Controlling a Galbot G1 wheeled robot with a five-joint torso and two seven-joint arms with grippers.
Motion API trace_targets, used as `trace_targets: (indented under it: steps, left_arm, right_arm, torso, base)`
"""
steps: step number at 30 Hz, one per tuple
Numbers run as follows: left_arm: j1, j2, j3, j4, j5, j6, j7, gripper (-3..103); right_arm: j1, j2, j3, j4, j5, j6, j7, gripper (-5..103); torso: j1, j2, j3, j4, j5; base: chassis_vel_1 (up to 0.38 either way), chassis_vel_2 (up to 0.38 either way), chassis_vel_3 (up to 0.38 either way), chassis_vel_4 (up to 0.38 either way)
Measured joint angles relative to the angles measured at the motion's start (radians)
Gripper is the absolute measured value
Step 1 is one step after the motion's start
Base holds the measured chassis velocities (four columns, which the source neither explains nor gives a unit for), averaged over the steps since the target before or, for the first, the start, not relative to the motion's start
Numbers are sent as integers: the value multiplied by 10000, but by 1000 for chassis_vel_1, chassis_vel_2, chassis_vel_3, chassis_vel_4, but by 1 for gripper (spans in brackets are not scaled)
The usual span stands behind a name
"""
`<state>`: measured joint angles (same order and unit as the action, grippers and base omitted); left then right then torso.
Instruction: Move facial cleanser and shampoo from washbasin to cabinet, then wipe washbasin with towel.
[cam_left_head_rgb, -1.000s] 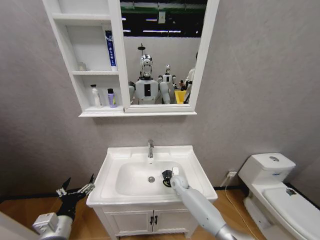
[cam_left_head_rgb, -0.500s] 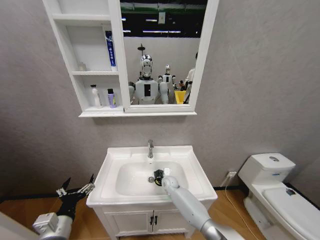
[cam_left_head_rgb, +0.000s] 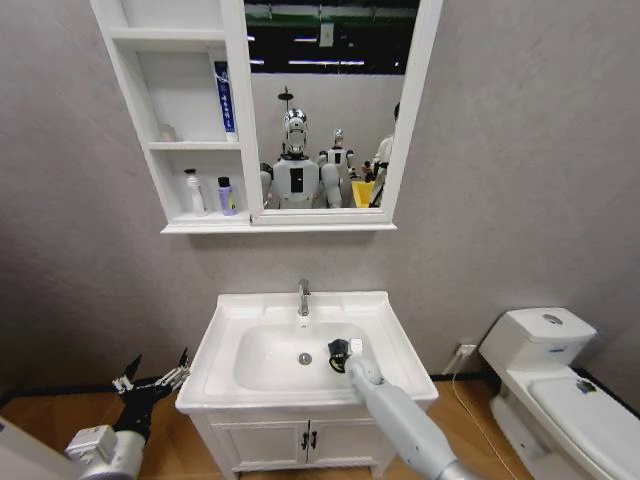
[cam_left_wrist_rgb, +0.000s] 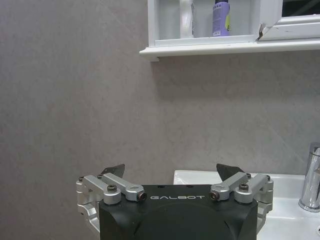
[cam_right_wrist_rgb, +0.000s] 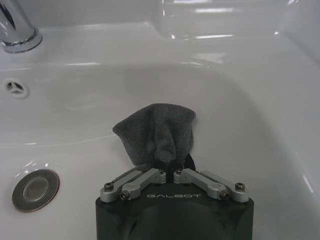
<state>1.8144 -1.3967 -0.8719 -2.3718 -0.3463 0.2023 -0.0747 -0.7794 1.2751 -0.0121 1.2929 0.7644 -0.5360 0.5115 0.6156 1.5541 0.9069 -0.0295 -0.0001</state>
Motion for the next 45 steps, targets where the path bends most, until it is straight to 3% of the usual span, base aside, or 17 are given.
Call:
trace_targets:
  steps: [4, 7, 12, 20, 23, 26, 27, 32, 37, 39, 40, 42, 44, 45]
  left_arm:
    - [0, 0, 0, 0, 0, 0, 0, 100]
    - [0, 0, 0, 0, 0, 0, 0, 100]
    - [0, 0, 0, 0, 0, 0, 0, 100]
    - [0, 0, 1, 0, 0, 0, 1, 100]
    - [0, 0, 0, 0, 0, 0, 0, 100]
    - [0, 0, 0, 0, 0, 0, 0, 100]
    - [0, 0, 0, 0, 0, 0, 0, 100]
    - [0, 0, 0, 0, 0, 1, 0, 100]
    - [0, 0, 0, 0, 0, 0, 0, 100]
    - [0, 0, 0, 0, 0, 0, 0, 100]
    - [0, 0, 0, 0, 0, 0, 0, 100]
    - [0, 0, 0, 0, 0, 0, 0, 100]
    - [0, 0, 0, 0, 0, 0, 1, 100]
    - [0, 0, 0, 0, 0, 0, 0, 100]
  right_arm:
    - [166, -77, 4, 179, -699, 329, 7, 2]
    - [488, -110, 46, 223, -1790, 1324, -339, 2]
    - [870, -241, 216, 546, -2585, 2110, -615, 2]
    - [1305, -700, 790, 182, -3110, 2258, -1115, 2]
    - [1334, -1057, 1040, -360, -2942, 2264, -1755, 2]
    - [1270, -1251, 1247, -1042, -2974, 2471, -2908, -1]
    - [1270, -1251, 1247, -1042, -2974, 2471, -2908, -1]
    - [1140, -1007, 1346, -1425, -2866, 2640, -3083, 20]
    - [1136, -890, 1347, -1415, -2733, 2565, -2819, 36]
    - [1133, -863, 1340, -1384, -2724, 2494, -2646, 47]
    - [1133, -863, 1340, -1384, -2724, 2494, -2646, 47]
    - [1096, -919, 1339, -1309, -2738, 2465, -2608, 58]
    - [1077, -969, 1339, -1269, -2750, 2450, -2601, 58]
    - [1057, -1046, 1339, -1220, -2777, 2433, -2594, 69]
  torso:
    - [0, 0, -1, 0, -1]
    - [0, 0, -2, 7, 0]
    - [0, -1, -3, 9, 0]
    - [0, 1, -4, 8, 2]
    - [0, 1, -4, 4, 3]
    - [-2, 1, -3, 4, 3]
    - [-2, 1, -3, 4, 3]
    - [-2, 1, -4, 9, 2]
    - [-2, 1, -4, 8, 1]
    - [-2, 2, -4, 9, 1]
    - [-2, 2, -4, 9, 1]
    - [-2, 2, -4, 9, 2]
    - [-2, 2, -4, 9, 1]
    - [-2, 3, -4, 7, 0]
  base:
    - [0, 0, 0, 0]
    - [0, 0, 0, 0]
    - [0, 0, 0, 0]
    - [0, 0, 0, 0]
    - [0, 0, 0, 0]
    - [0, 0, 0, 0]
    - [0, 0, 0, 0]
    - [0, 0, 0, 0]
    - [0, 0, 0, 0]
    - [0, 0, 0, 0]
    - [0, 0, 0, 0]
    - [0, 0, 0, 0]
    - [0, 0, 0, 0]
    - [0, 0, 0, 0]
